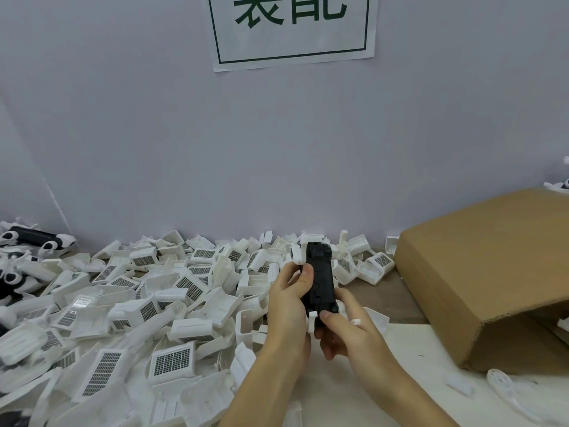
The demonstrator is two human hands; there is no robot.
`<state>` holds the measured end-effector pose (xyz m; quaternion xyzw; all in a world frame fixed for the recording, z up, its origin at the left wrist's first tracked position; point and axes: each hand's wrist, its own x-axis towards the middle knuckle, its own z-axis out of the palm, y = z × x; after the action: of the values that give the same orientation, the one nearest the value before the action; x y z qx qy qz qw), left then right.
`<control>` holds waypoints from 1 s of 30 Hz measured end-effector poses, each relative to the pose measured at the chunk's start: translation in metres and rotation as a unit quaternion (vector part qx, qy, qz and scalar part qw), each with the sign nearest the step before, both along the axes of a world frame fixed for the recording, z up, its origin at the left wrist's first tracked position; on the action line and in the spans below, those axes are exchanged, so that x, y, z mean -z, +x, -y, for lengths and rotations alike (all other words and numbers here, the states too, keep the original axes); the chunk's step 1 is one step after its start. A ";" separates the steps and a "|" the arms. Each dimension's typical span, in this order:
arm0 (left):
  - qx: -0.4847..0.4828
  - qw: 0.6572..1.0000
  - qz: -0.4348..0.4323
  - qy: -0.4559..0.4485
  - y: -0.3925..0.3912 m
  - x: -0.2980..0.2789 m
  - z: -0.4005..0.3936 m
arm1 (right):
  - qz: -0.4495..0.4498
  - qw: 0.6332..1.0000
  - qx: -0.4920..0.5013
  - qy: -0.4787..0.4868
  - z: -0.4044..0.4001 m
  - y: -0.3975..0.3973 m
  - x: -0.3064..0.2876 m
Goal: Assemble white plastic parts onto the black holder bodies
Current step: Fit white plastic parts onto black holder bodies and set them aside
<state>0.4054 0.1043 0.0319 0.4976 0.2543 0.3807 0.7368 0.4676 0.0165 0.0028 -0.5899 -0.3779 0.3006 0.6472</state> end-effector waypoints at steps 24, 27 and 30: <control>0.001 1.000 0.010 -0.010 0.002 0.004 -0.003 | -0.016 1.000 0.008 -0.002 -0.001 -0.001 0.001; 0.003 1.000 0.011 -0.012 0.003 0.005 -0.004 | -0.024 1.000 0.009 -0.002 -0.001 -0.002 -0.001; 0.008 1.000 0.007 -0.012 0.003 0.007 -0.004 | -0.037 0.999 0.005 -0.005 0.000 -0.001 -0.002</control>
<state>0.4085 0.1084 0.0253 0.4884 0.2495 0.3750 0.7474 0.4670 0.0168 0.0052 -0.5837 -0.3494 0.3206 0.6591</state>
